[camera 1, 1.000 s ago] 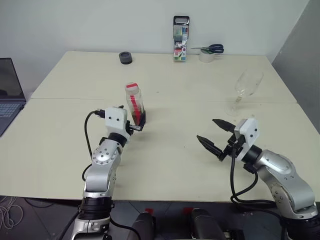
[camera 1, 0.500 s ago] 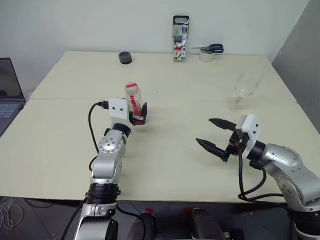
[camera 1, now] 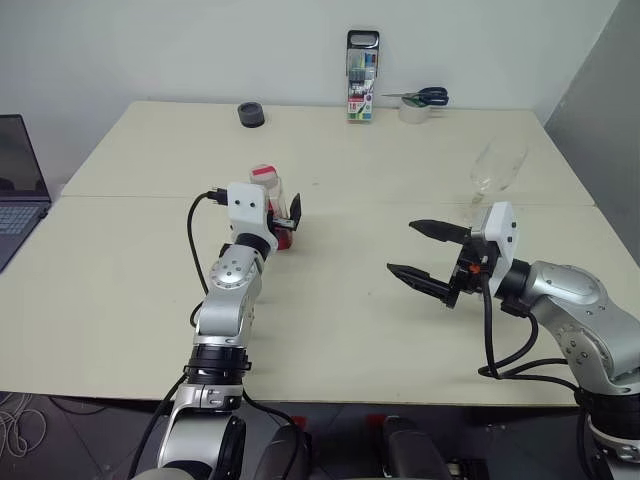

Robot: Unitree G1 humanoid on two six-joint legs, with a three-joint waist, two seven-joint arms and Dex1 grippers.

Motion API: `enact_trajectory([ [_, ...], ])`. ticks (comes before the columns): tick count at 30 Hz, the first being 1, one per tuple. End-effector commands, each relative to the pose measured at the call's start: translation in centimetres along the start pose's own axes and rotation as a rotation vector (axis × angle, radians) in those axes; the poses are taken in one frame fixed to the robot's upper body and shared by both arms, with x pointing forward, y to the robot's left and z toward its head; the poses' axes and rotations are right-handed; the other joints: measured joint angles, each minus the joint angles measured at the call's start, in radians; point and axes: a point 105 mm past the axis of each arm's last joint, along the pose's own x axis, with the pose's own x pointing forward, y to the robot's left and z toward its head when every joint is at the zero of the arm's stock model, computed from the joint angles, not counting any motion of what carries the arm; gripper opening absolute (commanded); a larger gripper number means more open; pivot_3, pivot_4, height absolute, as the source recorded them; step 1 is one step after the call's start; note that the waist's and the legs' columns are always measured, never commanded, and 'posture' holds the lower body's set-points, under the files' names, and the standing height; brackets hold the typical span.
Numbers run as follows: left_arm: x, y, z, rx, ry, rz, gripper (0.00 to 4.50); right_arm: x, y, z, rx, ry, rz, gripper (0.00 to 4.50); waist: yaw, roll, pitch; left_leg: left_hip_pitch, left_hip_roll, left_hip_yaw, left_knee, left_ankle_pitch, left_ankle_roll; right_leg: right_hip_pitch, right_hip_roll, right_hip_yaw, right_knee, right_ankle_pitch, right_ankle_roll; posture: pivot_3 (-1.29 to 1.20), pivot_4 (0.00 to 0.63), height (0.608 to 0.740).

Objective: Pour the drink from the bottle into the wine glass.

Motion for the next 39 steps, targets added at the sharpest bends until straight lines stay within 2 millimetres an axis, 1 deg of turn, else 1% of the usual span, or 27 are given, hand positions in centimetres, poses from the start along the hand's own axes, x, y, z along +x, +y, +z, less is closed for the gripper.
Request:
enact_trajectory([
  [1,0.6,0.3,1.8,0.015,-0.063,0.018,4.49,0.1,0.1,1.1,-0.026,-0.026,0.024,4.5,0.0,0.0,0.0,0.0,0.0,0.0,0.0,0.0,0.0,0.0,0.0,0.0,0.0,0.0,0.0,0.0,0.15,0.74],
  [8,1.0,0.5,1.8,0.02,-0.049,0.03,4.49,0.1,0.0,1.0,-0.031,-0.025,0.022,4.5,0.0,0.0,0.0,0.0,0.0,0.0,0.0,0.0,0.0,0.0,0.0,0.0,-0.001,0.0,0.0,0.0,0.15,0.74],
  [11,0.9,0.4,1.7,0.026,-0.041,0.026,3.94,0.1,-0.1,1.0,-0.032,-0.024,0.017,4.5,0.0,0.0,0.0,0.0,0.0,0.0,0.0,0.0,0.0,0.0,0.0,0.0,-0.001,0.0,0.0,0.0,0.15,0.74],
  [17,0.3,0.0,1.6,0.024,-0.034,0.011,2.09,0.0,-0.2,0.9,-0.031,-0.027,0.013,4.5,0.0,0.0,0.0,-0.001,0.0,0.0,0.0,0.0,0.0,0.0,0.0,0.0,-0.001,0.0,0.0,0.0,0.15,0.74],
  [18,0.2,0.0,1.6,0.023,-0.034,0.011,1.88,0.0,-0.2,0.9,-0.031,-0.028,0.013,4.5,-0.001,0.0,0.0,0.0,0.0,0.0,0.0,0.0,0.0,0.0,0.0,0.0,-0.001,0.0,0.0,0.0,0.15,0.74],
  [19,0.1,0.1,1.6,0.024,-0.034,0.011,1.81,0.0,-0.2,0.9,-0.031,-0.03,0.013,4.5,-0.001,0.0,0.0,0.0,0.0,0.0,0.0,0.0,0.0,0.0,0.0,0.0,-0.001,0.0,0.0,0.0,0.15,0.74],
  [24,-0.8,0.8,1.8,0.046,-0.038,0.013,1.81,0.2,-0.1,1.2,-0.034,-0.041,0.013,4.5,-0.002,0.0,0.0,-0.001,0.0,0.0,0.0,0.0,0.0,0.0,0.0,0.0,-0.001,0.0,0.0,0.0,0.15,0.74],
  [26,-1.1,1.2,1.8,0.088,-0.04,0.001,1.8,0.3,0.0,1.4,-0.033,-0.05,0.009,4.5,-0.002,0.0,0.0,-0.001,0.0,0.0,0.0,0.0,0.0,-0.001,0.0,0.0,-0.001,0.0,0.0,0.0,0.15,0.74],
  [27,-1.3,1.2,1.7,0.08,-0.039,-0.022,1.8,0.4,0.0,1.4,-0.032,-0.053,0.004,4.5,-0.002,0.0,0.0,0.0,0.0,0.0,0.0,0.0,0.0,-0.001,0.0,0.0,-0.001,0.0,0.0,0.0,0.15,0.74],
  [29,-1.4,0.6,1.8,0.047,-0.042,-0.102,1.8,0.5,-0.1,1.3,-0.027,-0.053,-0.014,4.5,-0.002,0.0,0.0,0.0,0.0,0.0,0.0,0.0,0.0,-0.001,0.0,0.0,-0.001,0.0,0.0,0.0,0.15,0.74],
  [32,-1.7,-1.3,2.4,0.019,-0.064,-0.268,1.8,0.7,-0.1,1.2,-0.015,-0.05,-0.032,4.5,-0.001,0.0,0.0,-0.001,0.0,0.0,0.0,0.0,0.0,-0.001,0.0,0.0,-0.001,0.0,0.0,0.0,0.15,0.74],
  [33,-1.9,-2.4,2.5,-0.003,-0.063,-0.362,1.8,0.7,-0.1,1.3,-0.014,-0.049,-0.047,4.5,-0.001,0.0,0.0,-0.001,0.0,0.0,0.0,0.001,-0.001,-0.001,0.0,0.0,-0.001,0.0,0.0,0.0,0.15,0.74],
  [34,-2.0,-3.1,2.6,-0.018,-0.061,-0.423,1.8,0.7,-0.1,1.3,-0.014,-0.049,-0.057,4.5,0.0,0.0,0.0,-0.001,0.0,0.0,0.0,0.002,-0.003,-0.001,0.0,0.0,-0.001,0.0,0.0,0.0,0.15,0.74],
  [35,-2.8,-5.1,2.8,-0.029,-0.066,-0.589,1.8,0.6,-0.3,1.5,0.0,-0.041,-0.086,4.5,0.001,0.0,0.0,-0.002,0.0,0.0,0.0,0.002,-0.003,-0.001,0.0,0.0,-0.002,0.0,0.0,0.0,0.15,0.74],
  [36,-3.5,-6.7,3.0,-0.032,-0.071,-0.722,1.8,0.4,-0.5,1.6,0.01,-0.031,-0.117,4.5,0.002,0.0,0.0,-0.002,0.0,0.0,0.0,0.002,-0.004,-0.001,-0.001,-0.001,-0.002,0.0,0.0,0.0,0.15,0.74],
  [37,-4.1,-7.5,3.1,-0.032,-0.074,-0.806,1.79,0.3,-0.7,1.6,0.018,-0.023,-0.137,4.5,0.002,0.0,0.0,-0.002,0.0,-0.001,0.0,0.002,-0.004,-0.001,-0.001,-0.001,-0.002,0.0,0.0,0.0,0.15,0.74],
  [39,-4.5,-8.2,3.3,-0.032,-0.076,-0.884,1.77,0.3,-0.8,1.8,0.03,-0.018,-0.162,4.5,0.002,0.0,0.0,-0.003,-0.001,-0.001,0.0,0.002,-0.004,-0.001,-0.001,-0.001,-0.003,0.0,0.0,0.0,0.15,0.74],
])
